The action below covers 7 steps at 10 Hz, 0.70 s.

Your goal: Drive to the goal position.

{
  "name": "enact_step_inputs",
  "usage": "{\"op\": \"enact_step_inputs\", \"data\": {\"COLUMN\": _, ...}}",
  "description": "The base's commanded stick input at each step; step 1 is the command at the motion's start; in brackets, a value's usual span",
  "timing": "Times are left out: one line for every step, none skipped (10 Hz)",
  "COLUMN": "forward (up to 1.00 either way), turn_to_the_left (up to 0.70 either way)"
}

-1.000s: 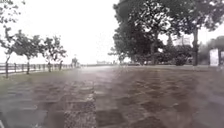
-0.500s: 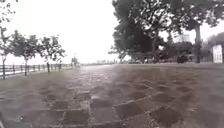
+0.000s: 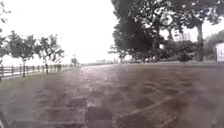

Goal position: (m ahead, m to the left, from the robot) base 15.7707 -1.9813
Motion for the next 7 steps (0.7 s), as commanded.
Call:
{"op": "enact_step_inputs", "data": {"forward": 0.7, "turn_to_the_left": 0.14}}
{"op": "enact_step_inputs", "data": {"forward": 0.7, "turn_to_the_left": 0.14}}
{"op": "enact_step_inputs", "data": {"forward": 0.7, "turn_to_the_left": 0.14}}
{"op": "enact_step_inputs", "data": {"forward": 0.7, "turn_to_the_left": 0.14}}
{"op": "enact_step_inputs", "data": {"forward": 0.7, "turn_to_the_left": 0.14}}
{"op": "enact_step_inputs", "data": {"forward": 0.7, "turn_to_the_left": 0.14}}
{"op": "enact_step_inputs", "data": {"forward": 0.7, "turn_to_the_left": 0.14}}
